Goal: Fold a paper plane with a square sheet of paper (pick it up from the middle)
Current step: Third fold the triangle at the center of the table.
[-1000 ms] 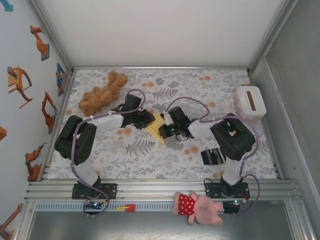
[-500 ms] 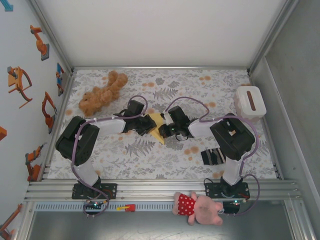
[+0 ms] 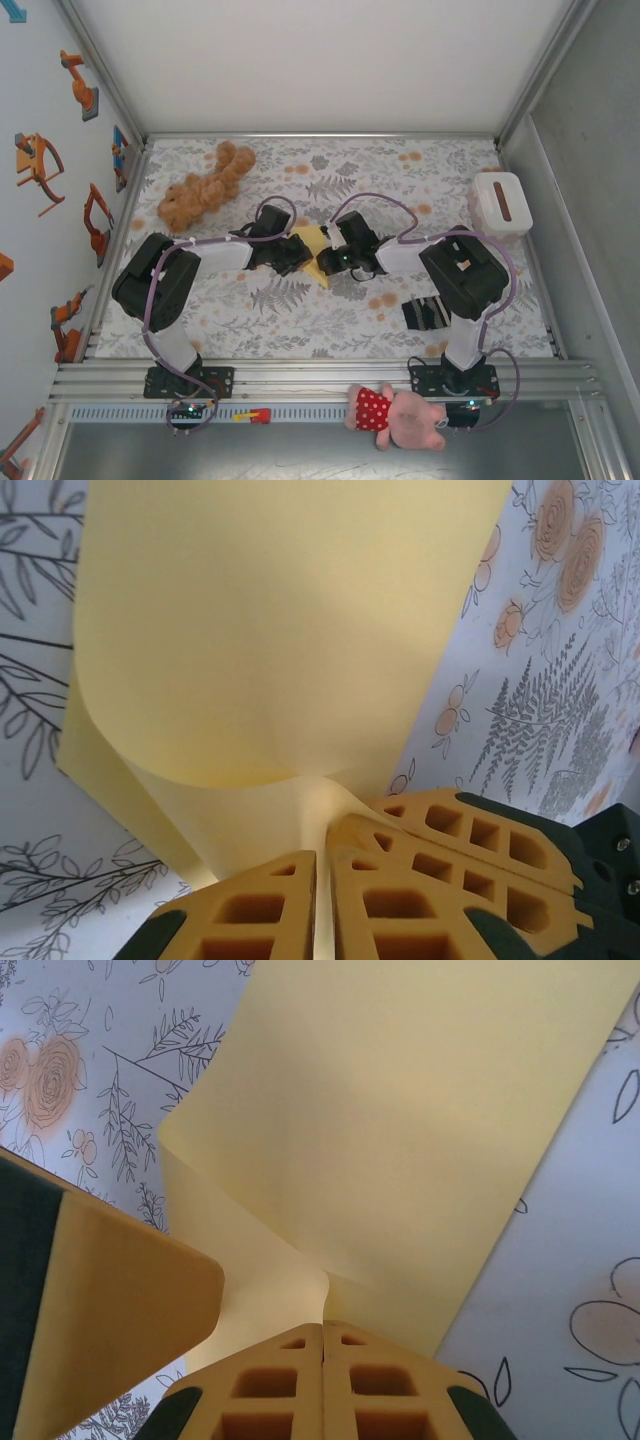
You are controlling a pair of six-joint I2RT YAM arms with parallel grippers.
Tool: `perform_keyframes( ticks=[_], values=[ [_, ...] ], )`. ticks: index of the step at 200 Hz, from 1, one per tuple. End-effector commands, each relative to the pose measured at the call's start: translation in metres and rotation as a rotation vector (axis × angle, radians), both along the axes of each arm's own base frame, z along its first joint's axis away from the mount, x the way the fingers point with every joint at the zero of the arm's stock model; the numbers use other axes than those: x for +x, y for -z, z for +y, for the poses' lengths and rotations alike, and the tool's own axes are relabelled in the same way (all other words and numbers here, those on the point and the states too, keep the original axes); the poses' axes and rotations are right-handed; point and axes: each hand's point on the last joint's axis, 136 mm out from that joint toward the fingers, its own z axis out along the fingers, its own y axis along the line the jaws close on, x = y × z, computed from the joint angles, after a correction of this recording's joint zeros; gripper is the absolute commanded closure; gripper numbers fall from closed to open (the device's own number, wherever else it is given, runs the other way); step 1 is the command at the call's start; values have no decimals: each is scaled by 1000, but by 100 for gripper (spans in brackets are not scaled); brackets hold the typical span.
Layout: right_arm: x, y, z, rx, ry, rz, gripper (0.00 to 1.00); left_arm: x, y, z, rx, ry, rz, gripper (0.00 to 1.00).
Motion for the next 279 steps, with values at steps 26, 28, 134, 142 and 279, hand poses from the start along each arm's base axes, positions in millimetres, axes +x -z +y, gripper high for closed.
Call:
perform_keyframes(
  ticks=[26,28,134,142,279],
  values=[
    [-2,14,-7,-44,20,49,100,-7,14,10,34,-50,43,88],
    [-2,13,-7,-42,20,49,100,-7,14,10,34,-51,43,88],
    [-3,12,-7,-40,21,55,100,-9,20,12,42,-64,58,88],
    [-2,9,-5,-35,18,54,100,-7,17,11,37,-64,54,88],
    [3,-11,4,11,4,30,100,71,3,19,92,-22,6,84]
  ],
)
